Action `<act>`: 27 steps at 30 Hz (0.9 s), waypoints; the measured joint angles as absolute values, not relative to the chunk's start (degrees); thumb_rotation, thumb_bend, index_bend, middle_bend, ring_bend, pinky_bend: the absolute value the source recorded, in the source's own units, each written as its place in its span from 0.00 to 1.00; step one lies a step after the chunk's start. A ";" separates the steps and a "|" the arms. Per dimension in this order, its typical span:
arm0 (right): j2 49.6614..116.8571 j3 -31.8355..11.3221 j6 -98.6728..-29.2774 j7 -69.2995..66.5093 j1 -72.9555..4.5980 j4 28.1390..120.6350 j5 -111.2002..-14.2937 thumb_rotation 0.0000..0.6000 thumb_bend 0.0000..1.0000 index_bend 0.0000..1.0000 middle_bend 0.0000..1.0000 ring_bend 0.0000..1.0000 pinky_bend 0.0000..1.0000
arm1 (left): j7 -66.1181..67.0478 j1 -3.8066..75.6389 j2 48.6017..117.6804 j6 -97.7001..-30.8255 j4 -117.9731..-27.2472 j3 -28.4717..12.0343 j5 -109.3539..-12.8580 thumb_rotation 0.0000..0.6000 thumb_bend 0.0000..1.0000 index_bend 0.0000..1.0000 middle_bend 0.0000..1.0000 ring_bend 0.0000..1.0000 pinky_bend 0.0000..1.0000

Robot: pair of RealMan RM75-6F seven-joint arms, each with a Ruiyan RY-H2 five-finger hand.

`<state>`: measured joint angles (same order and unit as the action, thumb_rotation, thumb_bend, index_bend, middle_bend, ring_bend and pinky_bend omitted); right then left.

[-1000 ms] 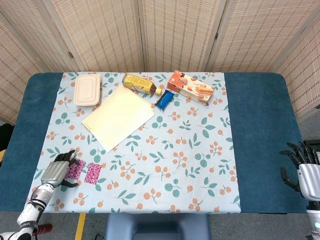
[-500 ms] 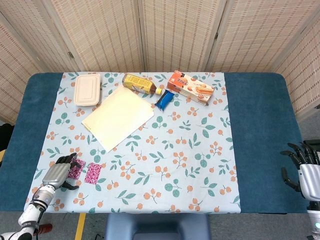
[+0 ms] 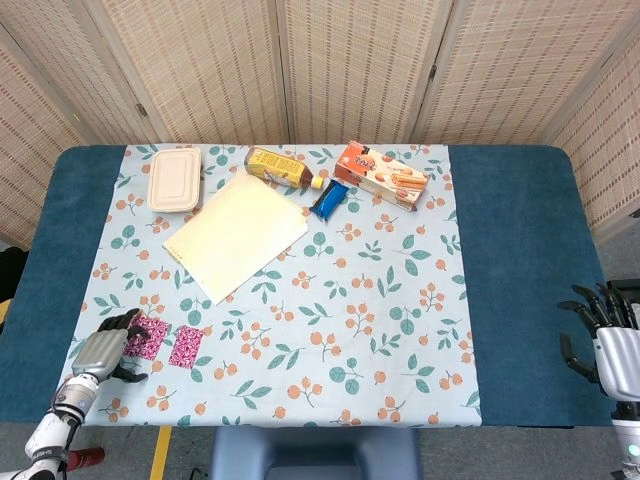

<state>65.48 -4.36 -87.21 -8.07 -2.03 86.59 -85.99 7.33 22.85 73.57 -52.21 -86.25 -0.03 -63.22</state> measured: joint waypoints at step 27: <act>65.46 -4.32 -87.59 -8.25 -1.75 86.61 -85.99 1.00 0.50 0.30 0.18 0.02 0.00 | 7.46 22.58 72.91 -53.28 -87.74 -0.35 -64.30 1.00 0.10 0.35 0.00 0.00 0.00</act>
